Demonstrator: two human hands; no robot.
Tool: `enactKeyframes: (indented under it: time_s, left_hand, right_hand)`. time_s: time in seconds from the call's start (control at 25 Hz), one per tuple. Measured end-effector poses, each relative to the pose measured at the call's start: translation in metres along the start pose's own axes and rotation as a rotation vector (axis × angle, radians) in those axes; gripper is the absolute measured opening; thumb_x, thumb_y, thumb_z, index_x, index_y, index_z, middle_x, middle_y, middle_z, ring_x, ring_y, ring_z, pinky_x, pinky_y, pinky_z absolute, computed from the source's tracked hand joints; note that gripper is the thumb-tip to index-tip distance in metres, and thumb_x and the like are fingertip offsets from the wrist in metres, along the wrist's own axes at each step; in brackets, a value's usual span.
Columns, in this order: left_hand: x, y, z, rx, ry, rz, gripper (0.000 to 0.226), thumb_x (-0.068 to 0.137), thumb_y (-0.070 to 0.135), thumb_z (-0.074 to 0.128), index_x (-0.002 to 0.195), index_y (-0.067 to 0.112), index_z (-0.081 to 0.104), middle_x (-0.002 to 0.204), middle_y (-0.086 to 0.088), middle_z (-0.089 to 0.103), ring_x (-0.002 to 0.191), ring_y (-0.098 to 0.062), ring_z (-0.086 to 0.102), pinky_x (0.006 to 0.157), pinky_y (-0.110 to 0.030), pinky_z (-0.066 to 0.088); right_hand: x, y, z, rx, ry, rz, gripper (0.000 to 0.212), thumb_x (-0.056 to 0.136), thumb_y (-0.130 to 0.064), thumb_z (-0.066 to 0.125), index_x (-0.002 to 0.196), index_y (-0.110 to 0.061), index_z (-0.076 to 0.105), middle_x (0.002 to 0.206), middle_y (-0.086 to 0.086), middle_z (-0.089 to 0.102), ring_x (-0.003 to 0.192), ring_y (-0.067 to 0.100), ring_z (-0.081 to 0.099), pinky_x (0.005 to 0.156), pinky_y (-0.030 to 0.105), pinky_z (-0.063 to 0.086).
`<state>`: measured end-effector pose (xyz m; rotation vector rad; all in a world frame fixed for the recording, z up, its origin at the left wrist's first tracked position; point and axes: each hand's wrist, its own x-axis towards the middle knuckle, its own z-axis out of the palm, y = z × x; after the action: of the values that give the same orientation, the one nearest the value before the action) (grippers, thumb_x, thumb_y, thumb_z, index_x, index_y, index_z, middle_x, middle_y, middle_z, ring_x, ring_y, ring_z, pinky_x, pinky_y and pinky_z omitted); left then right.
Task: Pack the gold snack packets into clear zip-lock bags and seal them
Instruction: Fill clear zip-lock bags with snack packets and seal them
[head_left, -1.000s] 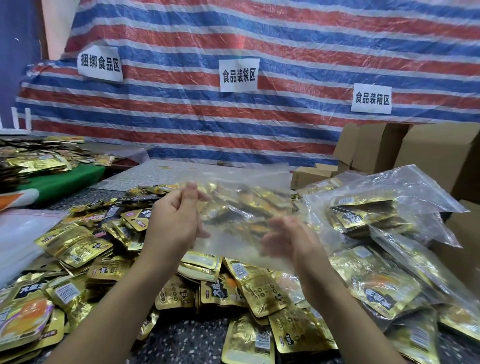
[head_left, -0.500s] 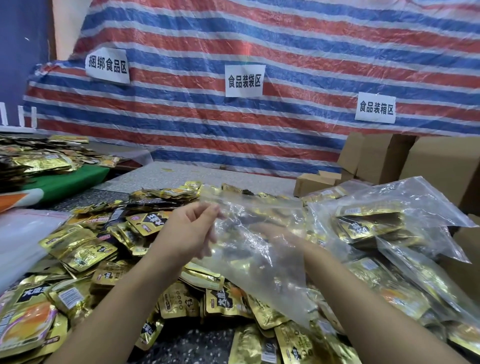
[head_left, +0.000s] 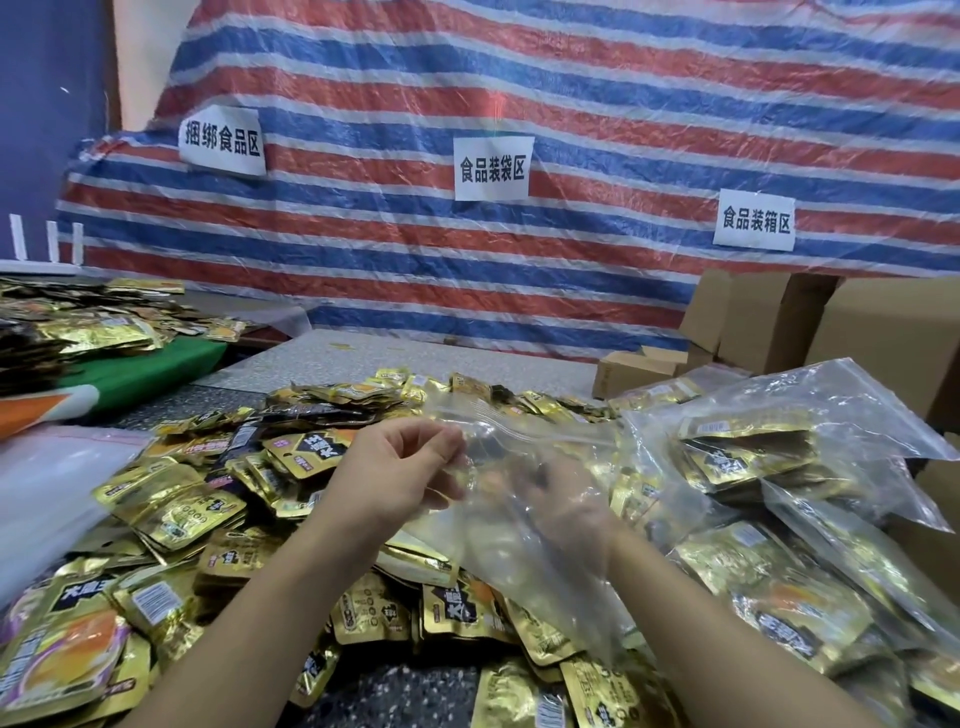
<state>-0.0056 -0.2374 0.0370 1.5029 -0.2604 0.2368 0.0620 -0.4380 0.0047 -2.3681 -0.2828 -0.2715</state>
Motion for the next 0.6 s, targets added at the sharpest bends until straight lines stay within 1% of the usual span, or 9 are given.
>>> enactKeyframes:
  time_s: [0.04,0.08,0.12,0.2,0.24,0.32,0.36,0.48,0.6]
  left_hand:
    - [0.0,0.0,0.0,0.001,-0.005,0.006,0.023,0.094,0.022,0.062,0.075,0.013,0.069,0.059,-0.003,0.067,0.049,-0.009,0.061,0.046,-0.017,0.048]
    - [-0.001,0.0,0.0,0.006,-0.008,0.015,0.023,0.095,0.022,0.062,0.075,0.013,0.069,0.059,-0.003,0.067,0.049,-0.009,0.061,0.046,-0.017,0.047]
    - [-0.001,0.001,0.0,0.019,-0.01,0.025,0.022,0.095,0.021,0.061,0.076,0.013,0.068,0.058,-0.003,0.066,0.048,-0.009,0.06,0.046,-0.017,0.047]
    - [-0.001,0.001,0.0,0.047,-0.017,0.048,0.02,0.095,0.02,0.061,0.078,0.013,0.068,0.059,-0.003,0.067,0.048,-0.008,0.06,0.047,-0.017,0.047]
    - [-0.002,0.001,0.0,0.048,-0.019,0.059,0.019,0.095,0.019,0.062,0.079,0.013,0.069,0.061,-0.003,0.068,0.049,-0.008,0.06,0.047,-0.017,0.047]
    - [-0.002,0.001,0.001,0.035,-0.018,0.079,0.016,0.094,0.015,0.063,0.08,0.014,0.07,0.066,-0.002,0.069,0.051,-0.009,0.061,0.049,-0.018,0.048]
    - [-0.002,0.001,0.001,0.035,-0.02,0.088,0.015,0.094,0.013,0.063,0.081,0.014,0.07,0.066,-0.001,0.069,0.052,-0.01,0.061,0.05,-0.018,0.049]
    - [-0.002,0.0,0.001,0.062,-0.053,0.116,0.012,0.093,0.01,0.062,0.084,0.008,0.069,0.061,0.0,0.065,0.052,-0.01,0.06,0.052,-0.019,0.049]
    - [-0.002,-0.001,0.002,0.058,-0.088,0.141,0.012,0.091,0.013,0.064,0.084,0.004,0.068,0.059,-0.003,0.064,0.053,-0.011,0.059,0.053,-0.019,0.048]
  right_hand:
    - [0.001,-0.002,-0.006,0.163,0.094,0.056,0.003,0.099,-0.02,0.058,0.097,-0.021,0.061,0.089,-0.002,0.066,0.071,0.001,0.064,0.061,0.016,0.049]
    - [0.005,-0.004,-0.014,0.383,0.178,0.118,0.005,0.099,-0.019,0.058,0.095,-0.017,0.059,0.088,0.001,0.064,0.066,0.004,0.065,0.056,0.018,0.049]
    - [0.009,-0.008,-0.025,0.568,0.267,0.174,0.007,0.1,-0.021,0.058,0.099,-0.014,0.059,0.091,0.004,0.064,0.071,0.007,0.067,0.058,0.021,0.05]
    - [0.014,-0.017,-0.056,0.792,0.449,0.246,0.039,0.098,-0.037,0.058,0.119,-0.004,0.054,0.102,0.008,0.064,0.086,0.017,0.066,0.07,0.029,0.05]
    - [0.014,-0.022,-0.072,0.969,0.495,0.231,0.049,0.098,-0.039,0.057,0.125,0.001,0.05,0.105,0.01,0.065,0.086,0.02,0.066,0.071,0.032,0.052]
    - [0.01,-0.037,-0.098,1.381,0.444,0.105,0.046,0.098,-0.034,0.056,0.128,0.001,0.051,0.105,0.012,0.073,0.084,0.02,0.073,0.07,0.031,0.059]
    - [0.005,-0.043,-0.107,1.472,0.381,0.036,0.042,0.098,-0.033,0.055,0.127,-0.003,0.054,0.104,0.011,0.075,0.088,0.02,0.075,0.07,0.029,0.06]
    - [-0.012,-0.059,-0.114,1.419,0.152,-0.151,0.045,0.093,-0.036,0.058,0.126,-0.006,0.054,0.106,0.011,0.076,0.1,0.022,0.073,0.077,0.032,0.06]
    - [-0.023,-0.071,-0.107,1.358,0.034,-0.27,0.044,0.088,-0.032,0.061,0.122,-0.006,0.053,0.103,0.011,0.075,0.101,0.025,0.072,0.083,0.038,0.059]
